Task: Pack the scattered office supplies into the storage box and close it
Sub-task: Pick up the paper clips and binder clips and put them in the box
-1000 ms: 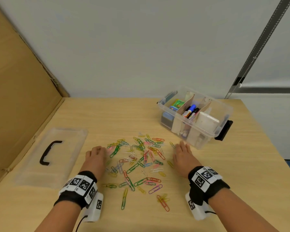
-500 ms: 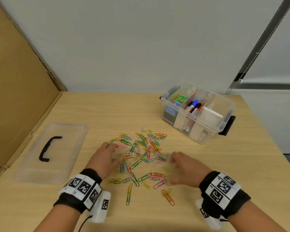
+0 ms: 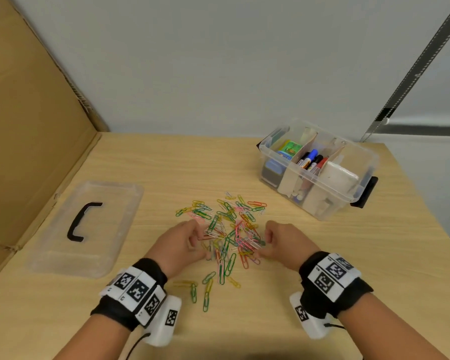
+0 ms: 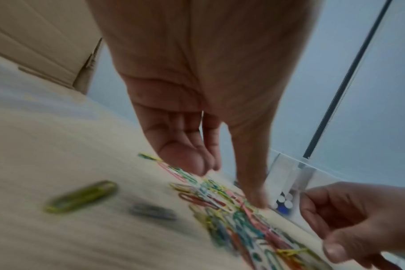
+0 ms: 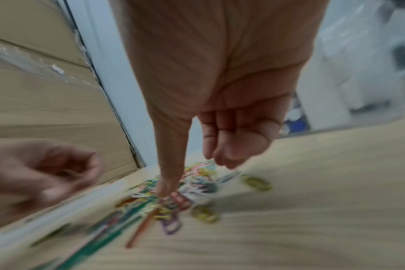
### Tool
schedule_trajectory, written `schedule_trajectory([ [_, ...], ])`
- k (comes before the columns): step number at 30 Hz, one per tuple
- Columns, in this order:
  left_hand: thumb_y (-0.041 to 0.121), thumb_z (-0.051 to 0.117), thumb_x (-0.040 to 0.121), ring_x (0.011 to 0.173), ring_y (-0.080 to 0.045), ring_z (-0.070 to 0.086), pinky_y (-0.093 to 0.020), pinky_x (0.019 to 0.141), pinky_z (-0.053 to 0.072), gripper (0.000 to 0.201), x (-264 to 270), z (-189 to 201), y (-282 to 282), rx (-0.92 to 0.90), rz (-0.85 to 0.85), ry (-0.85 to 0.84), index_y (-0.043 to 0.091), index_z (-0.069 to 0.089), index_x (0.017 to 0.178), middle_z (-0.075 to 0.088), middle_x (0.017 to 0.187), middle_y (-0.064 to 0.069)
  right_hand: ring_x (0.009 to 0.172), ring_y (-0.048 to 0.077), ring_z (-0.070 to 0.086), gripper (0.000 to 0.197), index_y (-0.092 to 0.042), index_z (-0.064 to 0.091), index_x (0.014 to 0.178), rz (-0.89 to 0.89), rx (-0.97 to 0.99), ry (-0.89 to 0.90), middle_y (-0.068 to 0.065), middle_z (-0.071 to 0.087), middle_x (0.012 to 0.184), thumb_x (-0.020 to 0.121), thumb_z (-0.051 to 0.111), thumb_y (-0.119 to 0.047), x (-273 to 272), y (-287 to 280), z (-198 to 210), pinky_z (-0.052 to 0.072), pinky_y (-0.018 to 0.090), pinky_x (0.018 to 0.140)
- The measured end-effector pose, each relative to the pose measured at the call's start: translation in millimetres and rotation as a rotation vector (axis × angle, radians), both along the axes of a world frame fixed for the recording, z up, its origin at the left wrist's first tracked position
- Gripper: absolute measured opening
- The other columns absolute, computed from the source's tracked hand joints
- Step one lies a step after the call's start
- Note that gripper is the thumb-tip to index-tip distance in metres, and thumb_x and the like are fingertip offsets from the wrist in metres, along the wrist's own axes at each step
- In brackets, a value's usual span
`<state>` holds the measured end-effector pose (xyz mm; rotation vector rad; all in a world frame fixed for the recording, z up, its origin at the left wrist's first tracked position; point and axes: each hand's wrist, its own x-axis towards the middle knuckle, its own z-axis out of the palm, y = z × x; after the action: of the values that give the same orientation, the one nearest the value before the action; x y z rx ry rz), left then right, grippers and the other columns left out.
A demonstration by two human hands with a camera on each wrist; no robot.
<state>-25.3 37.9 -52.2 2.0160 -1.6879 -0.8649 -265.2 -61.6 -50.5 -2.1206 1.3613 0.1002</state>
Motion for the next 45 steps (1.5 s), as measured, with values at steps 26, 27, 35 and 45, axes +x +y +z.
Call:
schedule_trajectory([
  [26, 0.022, 0.088, 0.06, 0.056, 0.003, 0.053, -0.016, 0.061, 0.047, 0.03, 58.2, -22.6, 17.4, 0.214, 0.124, 0.093, 0.018, 0.061, 0.072, 0.062, 0.069, 0.006, 0.147, 0.028, -0.009, 0.058, -0.015, 0.004, 0.153, 0.208, -0.109, 0.102, 0.005, -0.008, 0.16, 0.102, 0.029, -0.028, 41.8, -41.5, -42.9, 0.002, 0.037, 0.12],
  [27, 0.018, 0.086, 0.063, 0.054, 0.004, 0.052, -0.012, 0.059, 0.045, 0.026, 51.1, -24.8, 17.5, 0.191, 0.106, 0.115, 0.017, 0.062, 0.072, 0.06, 0.068, 0.006, 0.147, 0.027, -0.009, 0.059, -0.014, 0.003, 0.153, 0.223, -0.113, 0.08, 0.005, -0.007, 0.161, 0.101, 0.031, -0.02, 39.6, -34.2, -43.8, 0.001, 0.035, 0.12],
  [35, 0.027, 0.07, 0.082, 0.078, -0.003, 0.054, -0.019, 0.076, 0.046, 0.022, -2.8, -27.3, -19.0, -0.022, 0.041, 0.074, 0.024, 0.062, 0.102, 0.06, 0.092, 0.011, 0.136, 0.022, 0.036, 0.058, -0.014, 0.026, 0.148, 0.259, -0.119, -0.035, 0.003, 0.03, 0.151, 0.093, 0.039, -0.003, 14.5, -3.9, -21.8, 0.033, 0.031, 0.112],
  [45, -0.004, 0.04, 0.084, 0.121, -0.025, 0.031, -0.031, 0.104, 0.035, 0.062, -2.9, -28.4, -61.3, 0.036, 0.109, -0.32, 0.016, 0.035, 0.142, 0.037, 0.129, -0.009, 0.148, 0.029, 0.0, 0.062, -0.013, 0.005, 0.152, 0.274, -0.033, 0.06, 0.007, 0.0, 0.161, 0.098, 0.036, -0.013, 83.2, -64.9, -31.2, 0.009, 0.042, 0.121],
])
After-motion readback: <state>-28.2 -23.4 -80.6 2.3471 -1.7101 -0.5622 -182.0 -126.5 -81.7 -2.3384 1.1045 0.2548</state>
